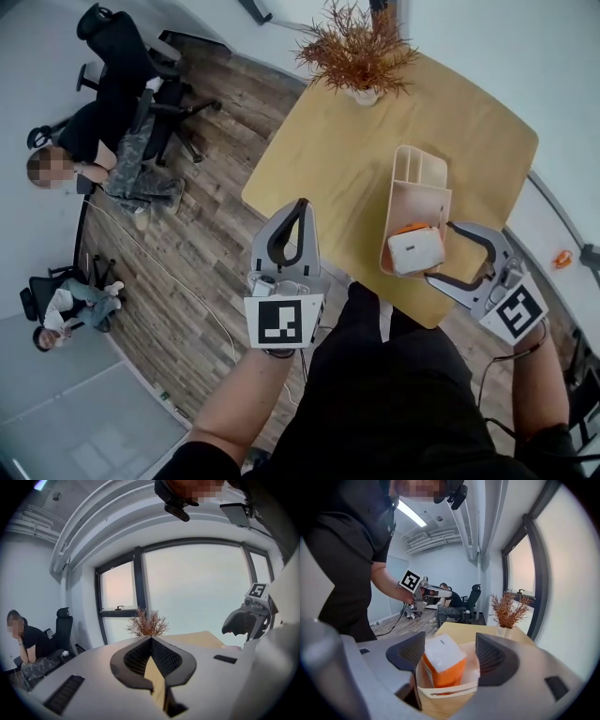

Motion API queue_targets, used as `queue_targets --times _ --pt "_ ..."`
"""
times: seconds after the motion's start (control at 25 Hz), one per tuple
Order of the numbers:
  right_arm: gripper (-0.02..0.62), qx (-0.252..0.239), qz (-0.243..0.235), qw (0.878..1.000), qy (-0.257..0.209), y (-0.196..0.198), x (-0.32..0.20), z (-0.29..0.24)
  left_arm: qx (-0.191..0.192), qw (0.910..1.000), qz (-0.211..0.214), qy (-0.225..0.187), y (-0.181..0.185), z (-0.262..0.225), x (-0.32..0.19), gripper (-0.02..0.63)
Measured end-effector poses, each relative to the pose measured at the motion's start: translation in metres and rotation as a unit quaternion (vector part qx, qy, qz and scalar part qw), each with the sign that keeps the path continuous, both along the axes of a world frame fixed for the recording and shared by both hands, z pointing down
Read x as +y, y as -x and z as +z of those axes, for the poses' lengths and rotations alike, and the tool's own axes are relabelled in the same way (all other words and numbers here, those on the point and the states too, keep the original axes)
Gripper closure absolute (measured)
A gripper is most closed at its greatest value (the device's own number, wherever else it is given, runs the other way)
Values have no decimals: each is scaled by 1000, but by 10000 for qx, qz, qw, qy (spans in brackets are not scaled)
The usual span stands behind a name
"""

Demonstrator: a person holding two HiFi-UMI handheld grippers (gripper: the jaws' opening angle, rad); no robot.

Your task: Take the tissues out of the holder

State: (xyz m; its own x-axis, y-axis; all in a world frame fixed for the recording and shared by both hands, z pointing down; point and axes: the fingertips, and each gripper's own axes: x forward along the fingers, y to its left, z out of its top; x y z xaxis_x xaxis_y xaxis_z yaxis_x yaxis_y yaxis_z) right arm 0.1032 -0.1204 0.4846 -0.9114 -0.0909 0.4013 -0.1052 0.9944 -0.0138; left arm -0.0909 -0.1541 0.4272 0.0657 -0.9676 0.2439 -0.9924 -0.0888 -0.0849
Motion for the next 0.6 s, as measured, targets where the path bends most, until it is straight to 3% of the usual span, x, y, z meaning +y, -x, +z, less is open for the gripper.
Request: queue_targets --times 0.36,0.6 --pt "249 573 -520 9969 147 1 4 41 185 9993 83 329 -10 39 -9 601" --pt "246 747 -779 9941 -64 5 7 62 206 9984 145 502 -15 57 -9 601"
